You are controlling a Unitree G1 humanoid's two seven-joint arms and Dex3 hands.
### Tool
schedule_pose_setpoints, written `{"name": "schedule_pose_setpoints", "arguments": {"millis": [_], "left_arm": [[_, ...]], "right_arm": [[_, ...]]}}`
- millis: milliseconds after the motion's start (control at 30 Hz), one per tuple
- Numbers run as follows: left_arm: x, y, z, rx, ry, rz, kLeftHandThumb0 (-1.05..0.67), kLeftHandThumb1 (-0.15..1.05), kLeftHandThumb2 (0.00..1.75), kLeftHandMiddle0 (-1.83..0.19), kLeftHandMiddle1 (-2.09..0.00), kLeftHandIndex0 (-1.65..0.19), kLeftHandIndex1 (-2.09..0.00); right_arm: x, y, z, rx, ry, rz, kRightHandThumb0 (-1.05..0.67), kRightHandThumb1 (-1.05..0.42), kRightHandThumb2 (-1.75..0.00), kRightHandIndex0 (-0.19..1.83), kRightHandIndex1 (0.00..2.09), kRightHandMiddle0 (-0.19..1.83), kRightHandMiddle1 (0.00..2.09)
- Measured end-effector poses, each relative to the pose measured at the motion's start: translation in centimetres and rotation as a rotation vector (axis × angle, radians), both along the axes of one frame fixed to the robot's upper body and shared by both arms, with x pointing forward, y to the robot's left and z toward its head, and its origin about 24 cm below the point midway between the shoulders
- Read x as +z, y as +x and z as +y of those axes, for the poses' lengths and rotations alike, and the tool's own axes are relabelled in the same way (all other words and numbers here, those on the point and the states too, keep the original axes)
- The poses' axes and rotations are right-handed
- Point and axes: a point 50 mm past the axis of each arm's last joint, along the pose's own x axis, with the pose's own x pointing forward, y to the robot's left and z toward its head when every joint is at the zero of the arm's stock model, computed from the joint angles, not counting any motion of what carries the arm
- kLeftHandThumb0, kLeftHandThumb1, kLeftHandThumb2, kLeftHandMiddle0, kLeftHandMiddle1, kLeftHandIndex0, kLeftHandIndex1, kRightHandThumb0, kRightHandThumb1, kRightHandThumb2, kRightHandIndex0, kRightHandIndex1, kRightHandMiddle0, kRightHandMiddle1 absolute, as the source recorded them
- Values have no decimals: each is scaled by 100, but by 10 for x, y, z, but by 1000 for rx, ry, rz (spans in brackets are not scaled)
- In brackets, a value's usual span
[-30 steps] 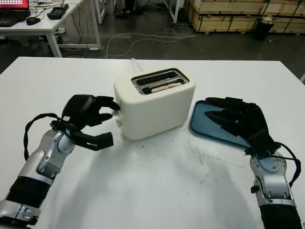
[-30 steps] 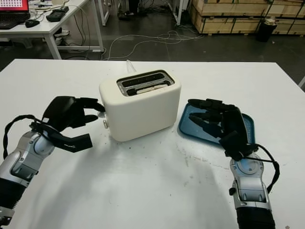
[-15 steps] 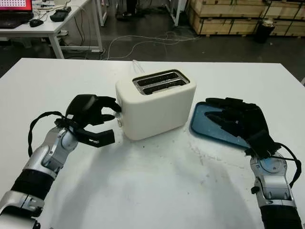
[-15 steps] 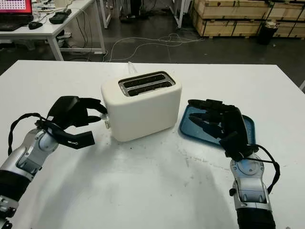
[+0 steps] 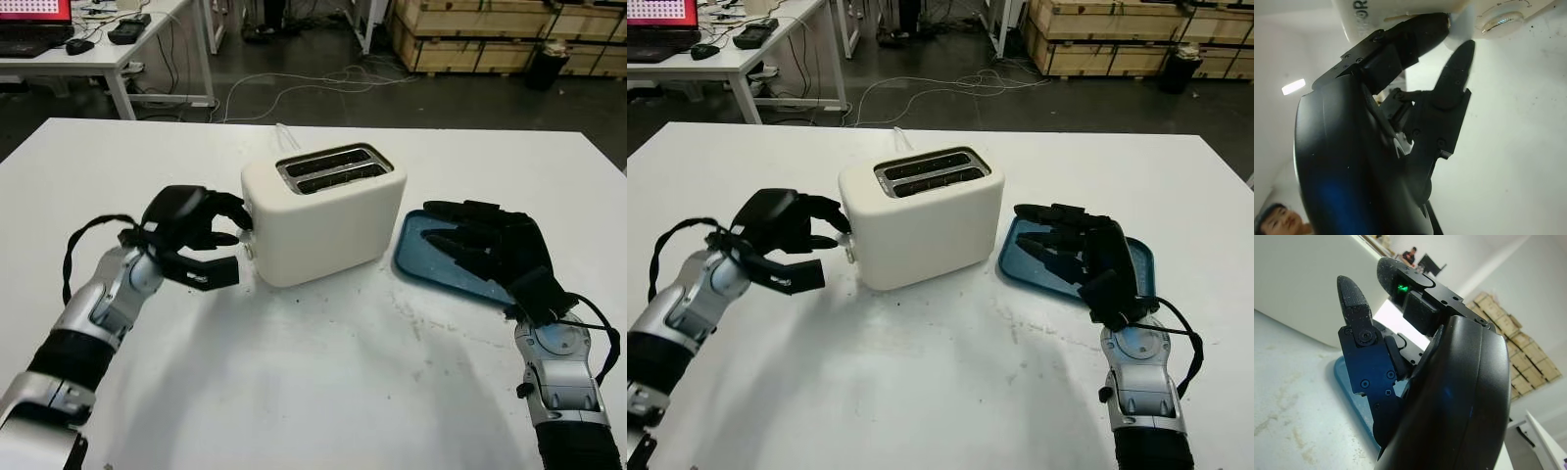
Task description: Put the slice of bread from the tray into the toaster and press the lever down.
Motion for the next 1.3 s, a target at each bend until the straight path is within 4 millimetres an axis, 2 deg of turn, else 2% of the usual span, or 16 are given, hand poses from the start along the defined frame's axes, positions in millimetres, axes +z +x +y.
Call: {"name": "schedule_pose_setpoints", "arguments": {"millis": [133,267,367,500,633,767,867,1067,1200,1267,1300], "left_arm": [[-2,6,-6,13,3,34,-32,91,3,-97,-99,-105,-34],[-7,11,-5,37,-12,60,-30,92,9,-81,-118,-102,-34],[-11,15,-4,67,-35,60,-29,92,12,-79,-105,-97,-29],[-19,19,-7,125,-112,29,-22,92,11,-85,-98,-99,-27],[-23,21,-8,163,-145,2,-23,92,13,-85,-91,-94,-23],[-24,22,-9,170,-150,-2,-22,92,13,-89,-91,-98,-23],[-24,22,-9,173,-161,0,-24,92,14,-84,-111,-101,-25],[-24,19,-10,174,-174,-2,-23,92,12,-80,-118,-101,-27],[-24,10,-11,161,-199,-16,-30,92,21,-77,-120,-101,-29],[-22,0,-9,145,-212,-39,-33,92,21,-76,-136,-102,-37],[-21,-6,-8,137,-227,-46,-33,92,19,-75,-143,-100,-49]], "right_arm": [[0,0,0,0,0,0,-43,-85,0,117,0,103,0],[0,0,0,0,0,1,-40,-84,0,118,1,104,0],[0,0,0,0,0,1,-39,-84,0,118,0,104,0],[0,0,0,0,0,1,-41,-85,0,118,1,104,0],[0,0,0,1,0,2,-41,-85,0,118,1,104,0],[0,0,0,0,0,2,-40,-85,0,117,0,103,0],[0,0,0,0,0,2,-41,-85,0,117,0,103,0],[-1,0,0,0,0,2,-40,-84,0,117,0,104,0],[-1,-1,0,-1,0,5,-42,-85,0,117,0,103,0],[-2,-2,-1,-2,0,8,-42,-85,0,115,0,102,0],[-2,-2,-1,-2,0,9,-41,-84,0,115,0,102,0]]}}
